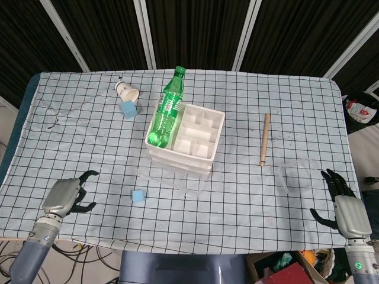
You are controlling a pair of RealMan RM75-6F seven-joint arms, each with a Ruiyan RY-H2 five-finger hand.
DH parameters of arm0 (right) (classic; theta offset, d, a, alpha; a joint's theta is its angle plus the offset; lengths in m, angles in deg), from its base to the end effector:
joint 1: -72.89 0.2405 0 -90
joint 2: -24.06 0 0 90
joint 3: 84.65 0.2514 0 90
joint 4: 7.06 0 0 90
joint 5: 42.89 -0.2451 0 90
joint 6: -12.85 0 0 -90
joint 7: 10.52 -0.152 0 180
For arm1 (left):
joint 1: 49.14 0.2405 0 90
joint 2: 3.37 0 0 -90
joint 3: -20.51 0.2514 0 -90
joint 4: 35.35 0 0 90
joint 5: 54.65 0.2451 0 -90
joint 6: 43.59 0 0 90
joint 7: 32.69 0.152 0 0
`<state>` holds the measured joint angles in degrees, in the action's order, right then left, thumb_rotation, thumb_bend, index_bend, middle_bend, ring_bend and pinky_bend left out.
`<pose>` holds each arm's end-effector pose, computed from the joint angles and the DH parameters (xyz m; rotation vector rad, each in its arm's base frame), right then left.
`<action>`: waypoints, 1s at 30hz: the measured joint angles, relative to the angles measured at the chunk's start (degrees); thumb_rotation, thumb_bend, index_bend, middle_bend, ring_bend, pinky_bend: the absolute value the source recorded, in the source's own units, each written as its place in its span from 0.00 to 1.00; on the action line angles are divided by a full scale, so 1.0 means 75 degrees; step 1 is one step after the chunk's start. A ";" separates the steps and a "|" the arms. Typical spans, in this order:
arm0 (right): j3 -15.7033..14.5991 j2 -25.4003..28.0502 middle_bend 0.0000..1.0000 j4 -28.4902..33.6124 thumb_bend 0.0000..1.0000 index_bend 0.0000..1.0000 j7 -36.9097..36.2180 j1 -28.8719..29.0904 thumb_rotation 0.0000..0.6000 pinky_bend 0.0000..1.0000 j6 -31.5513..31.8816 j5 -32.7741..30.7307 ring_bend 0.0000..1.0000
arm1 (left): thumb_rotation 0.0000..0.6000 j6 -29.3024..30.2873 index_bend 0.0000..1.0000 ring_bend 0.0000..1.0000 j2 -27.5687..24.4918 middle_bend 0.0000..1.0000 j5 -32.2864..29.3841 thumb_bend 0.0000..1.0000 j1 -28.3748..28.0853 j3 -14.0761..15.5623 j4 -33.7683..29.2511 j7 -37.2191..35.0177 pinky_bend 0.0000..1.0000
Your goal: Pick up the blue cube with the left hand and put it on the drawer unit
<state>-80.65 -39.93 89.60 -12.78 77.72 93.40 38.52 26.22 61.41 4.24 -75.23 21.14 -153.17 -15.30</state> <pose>-0.3165 -0.1941 0.1133 1.3163 -1.0707 0.9202 -0.2065 0.2335 0.0458 -1.5736 -1.3028 -0.7916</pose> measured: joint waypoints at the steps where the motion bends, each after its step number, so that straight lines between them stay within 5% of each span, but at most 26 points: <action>1: 0.0001 0.0000 0.00 -0.0001 0.21 0.00 0.0000 0.0000 1.00 0.19 0.0000 -0.0002 0.01 | 1.00 -0.0090 0.25 0.99 0.0085 1.00 -0.0124 0.24 -0.0049 -0.0019 0.0065 0.0059 0.96; 15: 0.0004 0.0010 0.00 -0.0014 0.21 0.00 -0.0073 0.0005 1.00 0.19 -0.0022 -0.0004 0.01 | 1.00 -0.0607 0.31 1.00 0.2087 1.00 -0.2392 0.28 -0.0889 -0.0680 0.1063 0.1108 0.97; 30: -0.0005 0.0019 0.00 -0.0022 0.22 0.00 -0.0132 0.0010 1.00 0.19 -0.0035 0.0023 0.01 | 1.00 -0.0328 0.36 1.00 0.3535 1.00 -0.3371 0.27 -0.1589 -0.1278 0.1756 0.1856 0.97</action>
<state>-80.69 -39.79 89.43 -13.77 77.80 93.14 38.69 23.76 87.92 -21.04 -87.15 11.56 -140.00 -1.38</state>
